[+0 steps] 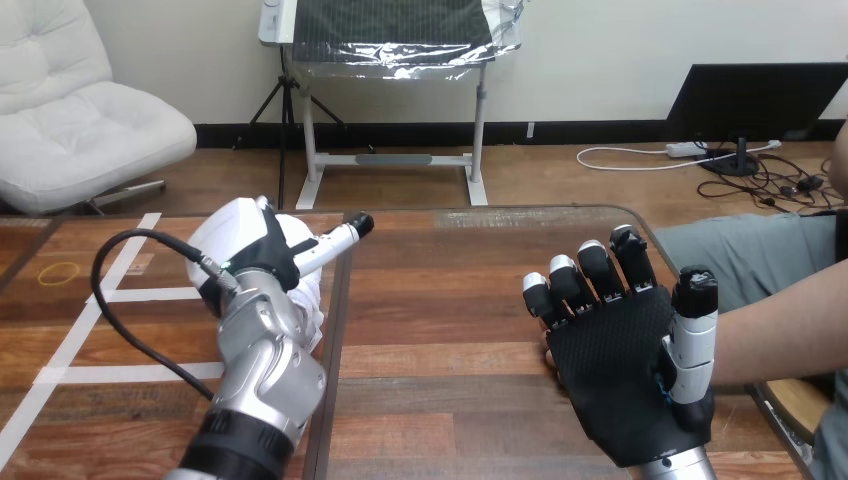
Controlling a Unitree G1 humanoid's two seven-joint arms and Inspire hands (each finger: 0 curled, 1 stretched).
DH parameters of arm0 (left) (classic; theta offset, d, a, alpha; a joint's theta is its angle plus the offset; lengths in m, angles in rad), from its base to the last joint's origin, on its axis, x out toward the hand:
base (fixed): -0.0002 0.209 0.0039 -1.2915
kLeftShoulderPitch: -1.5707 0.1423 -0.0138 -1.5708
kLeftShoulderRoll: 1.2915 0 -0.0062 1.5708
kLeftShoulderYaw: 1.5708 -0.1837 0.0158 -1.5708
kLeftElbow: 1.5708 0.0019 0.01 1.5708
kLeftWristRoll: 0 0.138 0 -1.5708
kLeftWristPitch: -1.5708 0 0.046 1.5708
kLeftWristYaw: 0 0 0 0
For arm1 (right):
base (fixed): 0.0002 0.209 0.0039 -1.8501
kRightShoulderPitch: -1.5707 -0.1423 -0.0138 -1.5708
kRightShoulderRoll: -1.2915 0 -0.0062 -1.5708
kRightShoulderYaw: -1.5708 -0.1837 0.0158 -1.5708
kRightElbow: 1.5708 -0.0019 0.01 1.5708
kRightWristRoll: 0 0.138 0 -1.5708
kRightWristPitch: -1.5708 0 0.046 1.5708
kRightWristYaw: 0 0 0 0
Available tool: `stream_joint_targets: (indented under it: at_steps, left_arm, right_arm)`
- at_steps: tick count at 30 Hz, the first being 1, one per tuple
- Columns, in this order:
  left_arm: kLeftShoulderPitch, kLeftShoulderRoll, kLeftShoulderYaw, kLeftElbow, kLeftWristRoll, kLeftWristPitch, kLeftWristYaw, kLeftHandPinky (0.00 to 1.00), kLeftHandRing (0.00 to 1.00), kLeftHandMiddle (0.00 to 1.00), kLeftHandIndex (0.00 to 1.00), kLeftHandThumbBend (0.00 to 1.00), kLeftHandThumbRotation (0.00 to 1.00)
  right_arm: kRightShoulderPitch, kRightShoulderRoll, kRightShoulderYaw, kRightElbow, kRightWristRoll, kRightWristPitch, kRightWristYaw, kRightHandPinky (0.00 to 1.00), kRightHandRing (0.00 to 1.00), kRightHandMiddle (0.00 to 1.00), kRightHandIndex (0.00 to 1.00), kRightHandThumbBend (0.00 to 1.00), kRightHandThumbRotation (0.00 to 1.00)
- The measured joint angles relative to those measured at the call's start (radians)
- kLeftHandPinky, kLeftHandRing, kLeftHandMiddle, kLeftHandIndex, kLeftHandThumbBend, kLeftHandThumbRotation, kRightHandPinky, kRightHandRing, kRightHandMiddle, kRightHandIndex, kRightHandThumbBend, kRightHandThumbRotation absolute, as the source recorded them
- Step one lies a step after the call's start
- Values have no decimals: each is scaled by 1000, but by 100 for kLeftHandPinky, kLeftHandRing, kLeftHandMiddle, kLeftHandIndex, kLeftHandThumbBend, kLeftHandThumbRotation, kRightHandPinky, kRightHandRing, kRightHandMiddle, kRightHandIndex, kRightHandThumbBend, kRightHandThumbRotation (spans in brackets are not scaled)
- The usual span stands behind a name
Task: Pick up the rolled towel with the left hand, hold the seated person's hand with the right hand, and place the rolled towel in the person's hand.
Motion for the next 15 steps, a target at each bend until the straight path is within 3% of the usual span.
stream_joint_targets:
  at_steps: [10, 15]
  left_arm:
    - [-29, 5, -33, 68, 0, 14, 1, 87, 89, 93, 93, 96, 89]
    - [-49, 10, -71, 121, 14, 37, 1, 86, 89, 93, 93, 98, 93]
  right_arm:
    - [-1, 0, -1, 0, -1, 0, 0, 32, 39, 44, 44, 90, 25]
    - [-1, 0, -2, 0, -1, 0, 0, 31, 38, 43, 44, 90, 25]
